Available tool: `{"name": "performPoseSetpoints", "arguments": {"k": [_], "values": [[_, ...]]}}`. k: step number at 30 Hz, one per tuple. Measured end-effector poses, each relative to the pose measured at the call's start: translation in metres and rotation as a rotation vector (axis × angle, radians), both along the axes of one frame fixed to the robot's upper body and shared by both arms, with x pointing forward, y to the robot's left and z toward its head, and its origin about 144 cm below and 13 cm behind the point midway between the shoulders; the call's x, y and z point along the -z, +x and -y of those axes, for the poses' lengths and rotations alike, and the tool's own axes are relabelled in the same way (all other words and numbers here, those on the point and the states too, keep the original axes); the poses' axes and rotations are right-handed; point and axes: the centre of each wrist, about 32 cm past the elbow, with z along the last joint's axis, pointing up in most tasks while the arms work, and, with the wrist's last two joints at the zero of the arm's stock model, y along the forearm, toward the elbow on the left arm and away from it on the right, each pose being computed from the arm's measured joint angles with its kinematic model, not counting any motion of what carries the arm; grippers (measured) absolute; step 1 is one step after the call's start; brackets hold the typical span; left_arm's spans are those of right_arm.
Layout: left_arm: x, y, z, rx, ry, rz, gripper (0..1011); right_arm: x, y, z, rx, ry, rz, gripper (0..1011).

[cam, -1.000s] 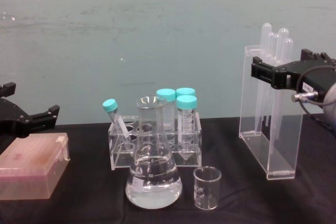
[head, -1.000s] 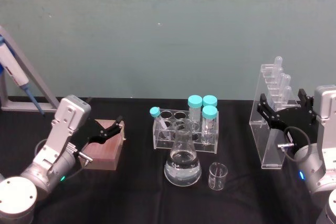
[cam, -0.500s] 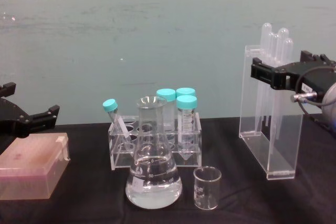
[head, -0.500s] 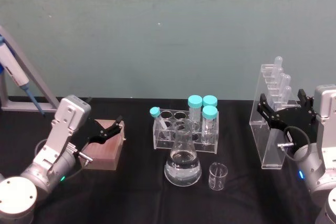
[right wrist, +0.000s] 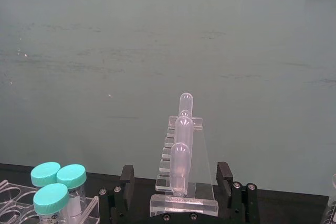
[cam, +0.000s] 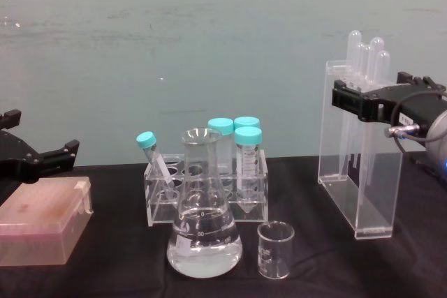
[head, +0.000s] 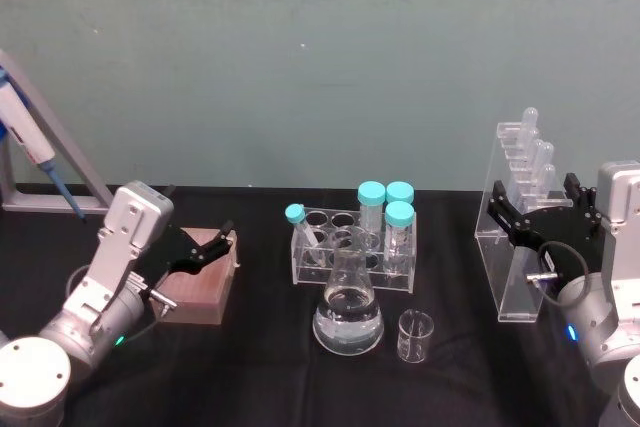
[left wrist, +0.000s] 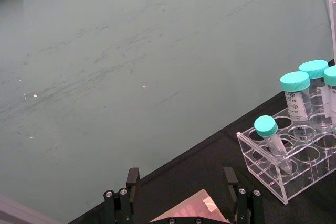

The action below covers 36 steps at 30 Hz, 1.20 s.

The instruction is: Place the experimental apparatus aside using one hand.

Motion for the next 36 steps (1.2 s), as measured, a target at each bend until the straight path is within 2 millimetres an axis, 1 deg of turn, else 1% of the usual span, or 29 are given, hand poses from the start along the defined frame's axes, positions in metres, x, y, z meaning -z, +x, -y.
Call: {"name": "performPoseSetpoints", "arguments": {"k": [36], "values": [[0.0000,0.0000,0.0000,0.000,0.000,0.000,1000,0.0002,0.0069,-0.0032,0.012,0.018,0.003,1002]]}}
